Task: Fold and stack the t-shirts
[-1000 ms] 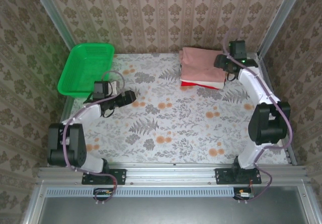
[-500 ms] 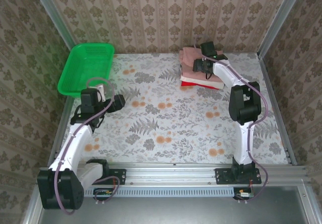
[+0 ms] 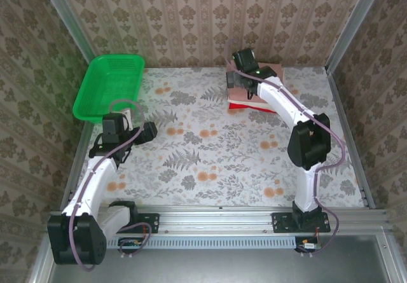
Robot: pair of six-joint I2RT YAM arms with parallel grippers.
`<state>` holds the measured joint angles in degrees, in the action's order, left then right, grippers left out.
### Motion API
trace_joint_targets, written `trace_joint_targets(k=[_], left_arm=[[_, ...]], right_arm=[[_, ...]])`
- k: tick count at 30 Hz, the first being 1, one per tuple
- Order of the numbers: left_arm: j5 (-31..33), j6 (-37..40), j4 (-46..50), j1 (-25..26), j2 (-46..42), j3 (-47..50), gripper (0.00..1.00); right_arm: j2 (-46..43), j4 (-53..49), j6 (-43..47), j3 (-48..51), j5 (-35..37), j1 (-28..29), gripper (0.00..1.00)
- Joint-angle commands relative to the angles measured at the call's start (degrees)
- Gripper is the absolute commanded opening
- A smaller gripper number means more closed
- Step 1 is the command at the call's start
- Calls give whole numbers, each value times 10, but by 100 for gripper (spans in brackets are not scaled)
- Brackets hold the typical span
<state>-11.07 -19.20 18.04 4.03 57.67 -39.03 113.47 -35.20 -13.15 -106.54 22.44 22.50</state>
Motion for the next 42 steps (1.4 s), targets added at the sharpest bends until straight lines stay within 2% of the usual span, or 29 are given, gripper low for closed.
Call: trace_joint_targets(k=[1, 4, 10, 12, 14, 16, 18, 20, 21, 22, 23, 26, 28, 30, 31, 34, 36, 38, 39, 40, 41, 42], left_arm=[[8, 12, 14, -4, -7, 10, 100], [50, 9, 24, -4, -19, 13, 100], [218, 7, 27, -4, -78, 54, 100], [257, 27, -6, -4, -103, 90, 100], [252, 81, -88, -2, -124, 141, 100], [264, 94, -106, -4, -138, 155, 100], [260, 124, -182, -4, -141, 198, 100], [246, 145, -283, -4, -127, 245, 100], [237, 153, -339, -6, -111, 271, 100], [225, 153, -350, -9, -100, 264, 100], [217, 169, -362, -10, -82, 261, 100], [225, 179, -411, -19, -27, 250, 100], [197, 179, -469, -33, 6, 256, 100], [143, 172, -586, -53, 46, 282, 100], [130, 165, -638, -62, 69, 288, 100], [97, 148, -704, -90, 144, 268, 100], [77, 158, -759, -95, 196, 265, 100], [66, 153, -854, -102, 279, 268, 100], [33, 161, -888, -104, 315, 266, 100], [25, 165, -890, -105, 330, 252, 100], [29, 167, -847, -103, 316, 243, 100], [48, 173, -788, -90, 301, 222, 100]], right_arm=[[-40, 0, 2, 72, 42, 16, 100], [-137, 78, -17, 213, 55, 35, 100], [-428, 243, -37, 550, 120, 26, 100], [-509, 279, -33, 644, 132, -5, 100], [-556, 319, -32, 722, 102, -63, 100], [-580, 387, -11, 791, 81, -112, 100], [-593, 411, 24, 826, 52, -137, 100], [-592, 474, 64, 865, 51, -138, 100], [-581, 551, 80, 898, 49, -142, 100], [-568, 617, 98, 923, 34, -151, 100], [-564, 594, 101, 911, 16, -155, 100], [-521, 645, 105, 904, 32, -173, 100], [-499, 681, 82, 903, -4, -182, 100], [-454, 783, 64, 917, -70, -184, 100], [-434, 804, 68, 912, -81, -183, 100], [-384, 768, 83, 858, -61, -182, 100], [-343, 816, 106, 851, -62, -182, 100], [-280, 872, 106, 850, -50, -181, 100], [-283, 836, 108, 835, -55, -178, 100], [-286, 813, 104, 827, -64, -180, 100], [-274, 828, 99, 833, -64, -184, 100], [-245, 892, 97, 847, -66, -192, 100]])
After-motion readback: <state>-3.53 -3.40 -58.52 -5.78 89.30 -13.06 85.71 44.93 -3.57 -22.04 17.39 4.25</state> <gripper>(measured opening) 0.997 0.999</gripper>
